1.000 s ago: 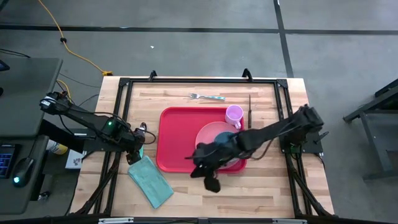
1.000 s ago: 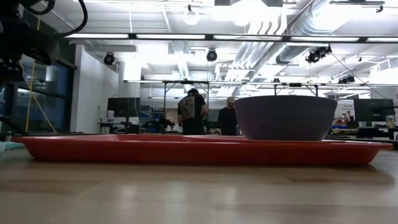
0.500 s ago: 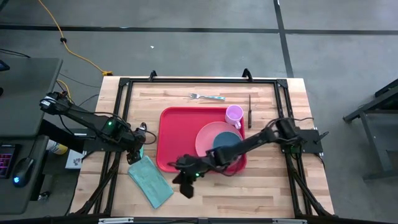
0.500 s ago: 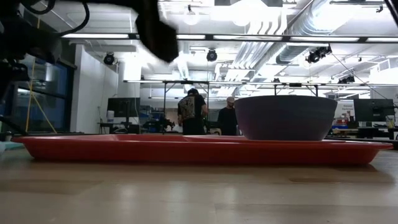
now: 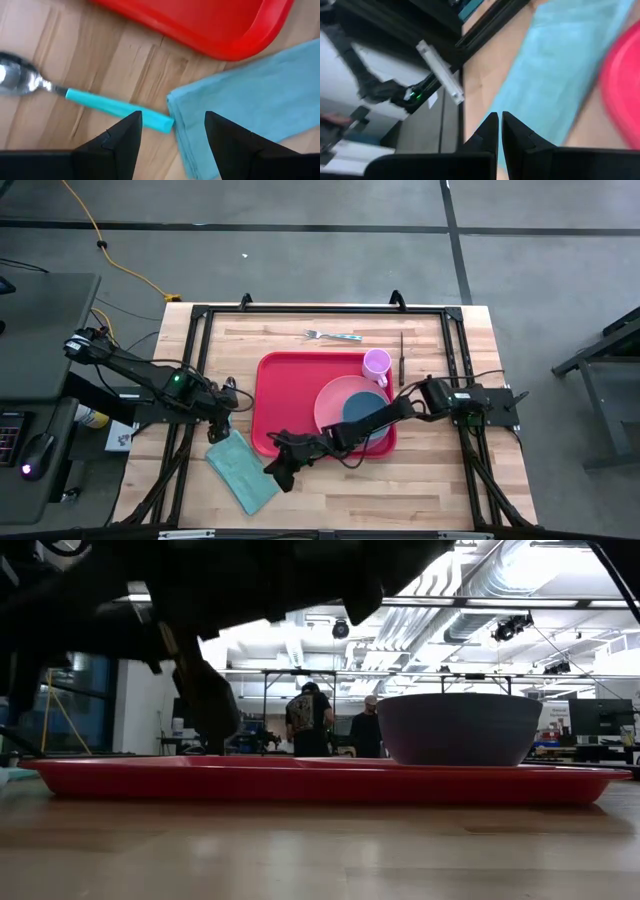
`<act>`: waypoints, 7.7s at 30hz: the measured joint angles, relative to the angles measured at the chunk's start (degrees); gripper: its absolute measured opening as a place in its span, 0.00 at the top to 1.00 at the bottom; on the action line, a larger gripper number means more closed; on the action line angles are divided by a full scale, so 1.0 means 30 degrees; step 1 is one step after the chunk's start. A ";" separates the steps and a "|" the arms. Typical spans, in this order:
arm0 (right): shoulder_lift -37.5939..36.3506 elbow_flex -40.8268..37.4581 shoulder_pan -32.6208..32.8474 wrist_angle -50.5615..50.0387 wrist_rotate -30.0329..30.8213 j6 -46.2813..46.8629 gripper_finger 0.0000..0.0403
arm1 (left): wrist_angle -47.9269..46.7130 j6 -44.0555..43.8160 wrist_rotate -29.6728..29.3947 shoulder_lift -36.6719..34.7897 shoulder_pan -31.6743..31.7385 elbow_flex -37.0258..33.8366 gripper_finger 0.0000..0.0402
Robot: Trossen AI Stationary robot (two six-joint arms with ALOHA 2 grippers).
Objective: Set up tray
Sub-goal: Put the blue napkin on the red tray to the left of the pink plate
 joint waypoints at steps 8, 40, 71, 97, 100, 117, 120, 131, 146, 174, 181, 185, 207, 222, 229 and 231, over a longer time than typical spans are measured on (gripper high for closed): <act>0.0013 0.0469 0.0319 0.0228 -0.1286 -0.1261 1.00 | 0.1798 0.0244 -0.0262 0.0000 0.0000 -0.0007 0.38; 0.2184 1.0041 0.0096 -1.0941 -0.6108 -1.2551 1.00 | 0.5646 -0.0037 -0.0419 0.0000 0.0000 -0.0007 0.38; 0.5136 1.2261 0.0176 -1.4206 -0.6422 -1.6685 1.00 | 0.6509 -0.0186 -0.0386 -0.0233 0.0007 -0.0007 0.38; 0.5990 1.2266 0.0238 -1.5332 -0.4669 -1.7581 1.00 | 0.6471 -0.0209 -0.0401 -0.0240 0.0007 -0.0007 0.38; 0.6041 1.2305 0.0487 -1.5756 -0.4918 -1.7524 1.00 | 0.6431 -0.0237 -0.0402 -0.0233 0.0007 -0.0007 0.38; 0.5916 1.2348 0.1978 -1.9442 -0.4504 -1.6375 1.00 | 0.6420 -0.0878 -0.0415 -0.0233 0.0008 -0.0007 0.38; 0.5825 1.2321 0.2155 -1.9489 -0.4154 -1.5935 1.00 | 0.6427 -0.1255 -0.0422 -0.0233 0.0009 -0.0007 0.38; 0.4329 1.2130 0.2209 -1.9026 -0.0980 -1.3953 1.00 | 0.7741 -0.1753 -0.0451 -0.0264 0.0007 -0.0007 0.38; 0.3328 1.2204 0.1035 -1.9368 -0.1429 -0.5896 1.00 | 0.8708 -0.1736 -0.1571 -0.0401 0.0007 -0.0007 0.38; 0.3104 0.7059 0.0424 -1.3052 -0.4001 0.0307 0.47 | 0.8933 -0.0113 -0.1588 -0.1150 0.0007 0.0007 0.38; 0.3174 0.7023 0.0453 -1.2420 -0.3917 0.0470 0.50 | 0.8958 -0.0040 -0.1580 -0.1151 0.0007 0.0007 0.38; 0.3191 0.7008 0.0460 -1.2360 -0.3828 0.0654 0.50 | 0.8963 0.0266 -0.1529 -0.1151 0.0007 0.0007 0.38; 0.3206 0.6993 0.0832 -1.2772 -0.3086 0.0872 0.87 | 0.8970 0.0309 -0.1544 -0.1151 0.0007 0.0000 0.38; 0.3213 0.6982 0.0883 -1.2983 -0.3075 0.0373 0.87 | 0.8970 0.0302 -0.1561 -0.1151 0.0007 0.0000 0.38; 0.3206 0.6993 0.0643 -1.3212 -0.3827 0.1097 0.61 | 0.8970 0.0302 -0.1566 -0.1151 0.0006 0.0000 0.38; 0.3206 0.7008 0.0606 -1.3408 -0.3983 0.1391 0.55 | 0.8970 0.0308 -0.1544 -0.1151 0.0002 0.0000 0.38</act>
